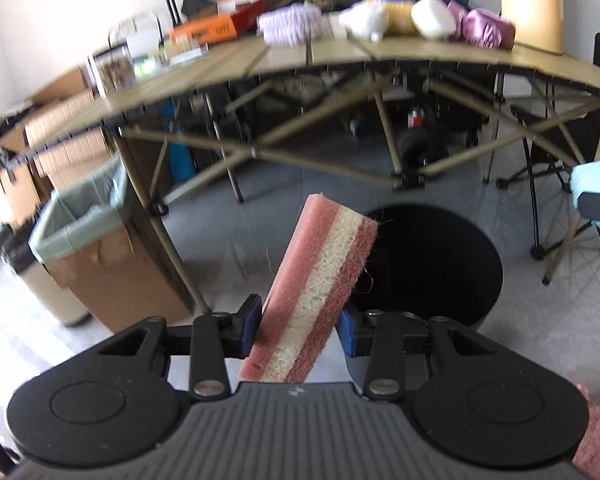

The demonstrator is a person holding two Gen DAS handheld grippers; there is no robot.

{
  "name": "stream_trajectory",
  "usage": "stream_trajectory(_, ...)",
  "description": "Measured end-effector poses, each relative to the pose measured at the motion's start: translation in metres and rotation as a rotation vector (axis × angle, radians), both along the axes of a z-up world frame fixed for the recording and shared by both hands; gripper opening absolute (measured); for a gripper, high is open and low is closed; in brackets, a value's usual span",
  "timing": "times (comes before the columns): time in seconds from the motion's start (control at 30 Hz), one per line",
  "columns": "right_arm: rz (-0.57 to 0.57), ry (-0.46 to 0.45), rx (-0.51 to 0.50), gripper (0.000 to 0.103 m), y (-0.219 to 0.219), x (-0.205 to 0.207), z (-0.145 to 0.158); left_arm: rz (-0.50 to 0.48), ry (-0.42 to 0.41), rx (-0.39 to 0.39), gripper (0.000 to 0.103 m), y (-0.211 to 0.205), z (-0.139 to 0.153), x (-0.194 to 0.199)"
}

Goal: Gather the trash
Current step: 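Lower the pink sponge and blue plush down toward the black bin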

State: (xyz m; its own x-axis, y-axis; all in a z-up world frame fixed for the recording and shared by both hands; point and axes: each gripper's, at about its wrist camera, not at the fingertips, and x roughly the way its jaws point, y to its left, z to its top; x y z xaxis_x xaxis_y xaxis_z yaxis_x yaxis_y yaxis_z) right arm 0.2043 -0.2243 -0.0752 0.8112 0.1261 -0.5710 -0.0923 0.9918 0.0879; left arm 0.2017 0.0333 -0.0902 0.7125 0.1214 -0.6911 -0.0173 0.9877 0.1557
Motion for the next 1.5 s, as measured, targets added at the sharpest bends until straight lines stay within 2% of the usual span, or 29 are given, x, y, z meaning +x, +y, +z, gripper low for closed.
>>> stream_trajectory(0.17,-0.033,0.020,0.008,0.075,-0.008,0.005,-0.005,0.032,0.093,-0.086,0.039,0.010,-0.009,0.012)
stream_trajectory(0.43,-0.072,0.048,0.020,0.075,-0.018,0.015,-0.010,0.048,0.152,-0.157,0.039,0.010,-0.010,0.028)
stream_trajectory(0.83,-0.128,0.077,0.048,0.075,-0.031,0.034,-0.018,0.055,0.208,-0.199,0.039,-0.008,0.000,0.061)
stream_trajectory(1.5,-0.215,0.121,0.074,0.075,-0.051,0.045,-0.029,0.043,0.309,-0.276,0.039,-0.057,-0.011,0.119)
